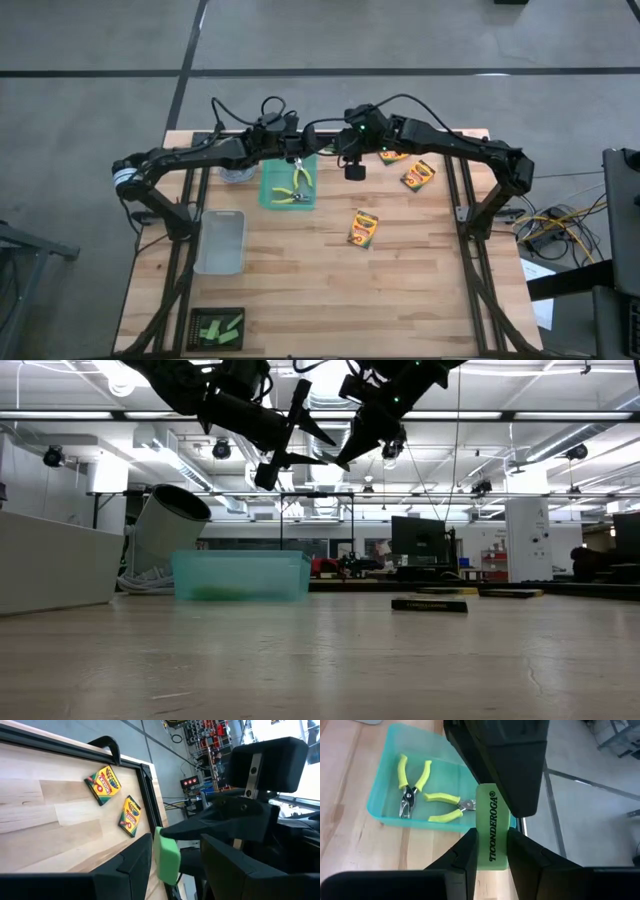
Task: Pick & Place School Supplies
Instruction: Put the green eraser into the black bin
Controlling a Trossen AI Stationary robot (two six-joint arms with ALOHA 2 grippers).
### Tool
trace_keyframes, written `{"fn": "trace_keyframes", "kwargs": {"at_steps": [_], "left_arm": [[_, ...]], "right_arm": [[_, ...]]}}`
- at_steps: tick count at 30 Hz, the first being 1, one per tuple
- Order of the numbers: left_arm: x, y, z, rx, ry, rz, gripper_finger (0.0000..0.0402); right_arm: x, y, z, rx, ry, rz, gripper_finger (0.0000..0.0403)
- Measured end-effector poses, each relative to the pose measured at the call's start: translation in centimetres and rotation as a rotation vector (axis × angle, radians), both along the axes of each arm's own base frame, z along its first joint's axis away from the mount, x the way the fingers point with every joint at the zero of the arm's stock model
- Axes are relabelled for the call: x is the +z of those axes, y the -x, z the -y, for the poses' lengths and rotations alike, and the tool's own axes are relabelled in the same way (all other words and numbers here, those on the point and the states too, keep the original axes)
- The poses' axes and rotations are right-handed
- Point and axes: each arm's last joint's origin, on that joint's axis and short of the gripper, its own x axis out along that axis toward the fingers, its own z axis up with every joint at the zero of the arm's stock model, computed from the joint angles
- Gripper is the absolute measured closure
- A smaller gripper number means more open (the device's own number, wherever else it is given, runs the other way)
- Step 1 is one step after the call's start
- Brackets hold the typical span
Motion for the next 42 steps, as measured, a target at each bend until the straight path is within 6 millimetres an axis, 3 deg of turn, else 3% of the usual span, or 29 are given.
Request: {"fn": "trace_keyframes", "kwargs": {"at_steps": [27,42], "left_arm": [[-0.30,0.04,0.05,-0.011,0.009,-0.029,0.0229],[-0.53,0.08,0.07,-0.012,0.019,-0.050,0.0235]], "right_arm": [[0.28,-0.16,0.32,-0.074,0.046,0.030,0.0312],[0.25,-0.23,0.15,-0.029,0.016,0.039,0.0307]]}}
